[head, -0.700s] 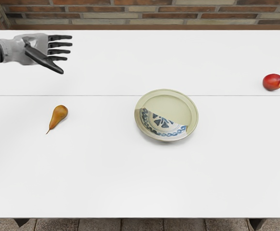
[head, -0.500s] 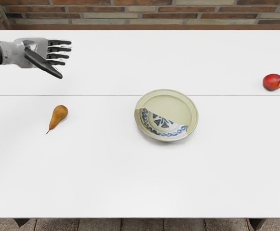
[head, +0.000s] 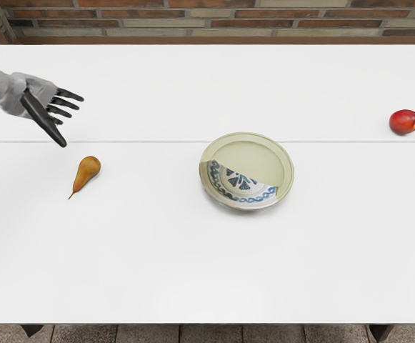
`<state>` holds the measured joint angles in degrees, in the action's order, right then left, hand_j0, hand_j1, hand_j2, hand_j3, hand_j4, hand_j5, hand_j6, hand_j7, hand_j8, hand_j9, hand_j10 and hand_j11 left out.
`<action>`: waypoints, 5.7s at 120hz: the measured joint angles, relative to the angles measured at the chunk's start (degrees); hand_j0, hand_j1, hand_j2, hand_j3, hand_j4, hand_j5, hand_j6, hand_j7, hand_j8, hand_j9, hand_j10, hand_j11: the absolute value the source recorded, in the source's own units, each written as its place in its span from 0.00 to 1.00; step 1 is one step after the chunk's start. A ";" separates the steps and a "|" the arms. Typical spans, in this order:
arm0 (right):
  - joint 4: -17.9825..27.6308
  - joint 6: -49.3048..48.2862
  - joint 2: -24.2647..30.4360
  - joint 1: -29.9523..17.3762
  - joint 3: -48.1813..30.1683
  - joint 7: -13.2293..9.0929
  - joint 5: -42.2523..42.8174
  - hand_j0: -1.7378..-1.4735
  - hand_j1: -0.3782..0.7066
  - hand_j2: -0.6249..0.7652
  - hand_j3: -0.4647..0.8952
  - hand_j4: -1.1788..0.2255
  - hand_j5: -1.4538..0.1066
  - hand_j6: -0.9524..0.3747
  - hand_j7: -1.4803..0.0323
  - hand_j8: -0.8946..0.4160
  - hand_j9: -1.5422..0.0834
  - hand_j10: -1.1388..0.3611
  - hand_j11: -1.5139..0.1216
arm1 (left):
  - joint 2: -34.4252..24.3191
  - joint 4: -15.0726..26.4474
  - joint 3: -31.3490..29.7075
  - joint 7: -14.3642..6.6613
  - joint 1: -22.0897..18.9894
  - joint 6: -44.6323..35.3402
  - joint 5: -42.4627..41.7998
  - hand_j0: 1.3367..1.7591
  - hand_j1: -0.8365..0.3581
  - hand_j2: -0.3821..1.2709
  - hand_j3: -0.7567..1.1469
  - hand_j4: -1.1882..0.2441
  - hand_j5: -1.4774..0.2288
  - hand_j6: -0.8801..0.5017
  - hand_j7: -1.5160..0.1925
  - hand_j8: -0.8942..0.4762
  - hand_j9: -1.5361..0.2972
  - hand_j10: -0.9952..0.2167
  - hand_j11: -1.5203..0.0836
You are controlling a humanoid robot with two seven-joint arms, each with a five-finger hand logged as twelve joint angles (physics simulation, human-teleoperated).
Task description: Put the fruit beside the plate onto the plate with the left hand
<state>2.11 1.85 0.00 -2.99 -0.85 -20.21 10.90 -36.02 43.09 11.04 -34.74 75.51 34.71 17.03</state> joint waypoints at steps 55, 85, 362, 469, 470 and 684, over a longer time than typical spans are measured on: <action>0.00 0.00 0.00 0.00 0.01 -0.01 0.00 0.30 0.03 0.45 0.34 0.84 0.93 0.72 0.98 0.68 0.95 0.76 0.93 | 3.38 6.57 -6.17 -0.25 3.58 -22.83 12.62 0.76 0.98 0.23 0.40 0.82 0.85 0.62 0.88 0.64 0.83 0.81 0.94; 0.00 0.00 0.00 0.00 -0.03 0.00 0.00 0.30 0.03 0.45 0.34 0.84 0.93 0.72 0.98 0.68 0.95 0.76 0.93 | 6.30 8.03 -15.56 -0.26 5.85 -35.54 10.09 0.76 0.98 0.23 0.40 0.82 0.85 0.62 0.88 0.64 0.83 0.81 0.94; 0.00 0.00 0.00 0.00 -0.02 0.00 0.00 0.30 0.03 0.45 0.34 0.84 0.93 0.72 0.98 0.68 0.95 0.76 0.93 | 19.93 26.04 -47.83 -0.26 16.09 -69.23 -20.42 0.76 0.93 0.24 0.40 0.79 0.82 0.59 0.84 0.61 0.80 0.77 0.90; 0.00 0.00 0.00 0.00 -0.02 -0.01 0.00 0.30 0.03 0.45 0.34 0.84 0.93 0.72 0.98 0.68 0.95 0.76 0.93 | 24.24 25.86 -52.99 -0.26 16.60 -69.71 -19.16 0.76 0.64 0.27 0.40 0.58 0.60 0.38 0.62 0.39 0.59 0.53 0.66; 0.00 0.00 0.00 0.00 -0.01 -0.01 0.00 0.30 0.03 0.45 0.34 0.84 0.93 0.72 0.98 0.68 0.95 0.76 0.93 | 24.24 25.85 -53.02 -0.26 16.60 -69.71 -19.13 0.76 0.63 0.28 0.40 0.58 0.59 0.38 0.62 0.39 0.58 0.53 0.66; 0.00 0.00 0.00 0.00 -0.02 0.00 0.00 0.30 0.03 0.45 0.34 0.84 0.93 0.72 0.98 0.68 0.95 0.76 0.93 | 25.94 27.21 -55.01 -0.27 16.51 -69.70 -18.64 0.76 0.50 0.30 0.40 0.47 0.49 0.27 0.52 0.32 0.48 0.41 0.54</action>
<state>2.11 1.84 0.00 -2.99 -0.87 -20.21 10.89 -10.08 70.30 -43.97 -35.01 92.02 -35.00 -1.61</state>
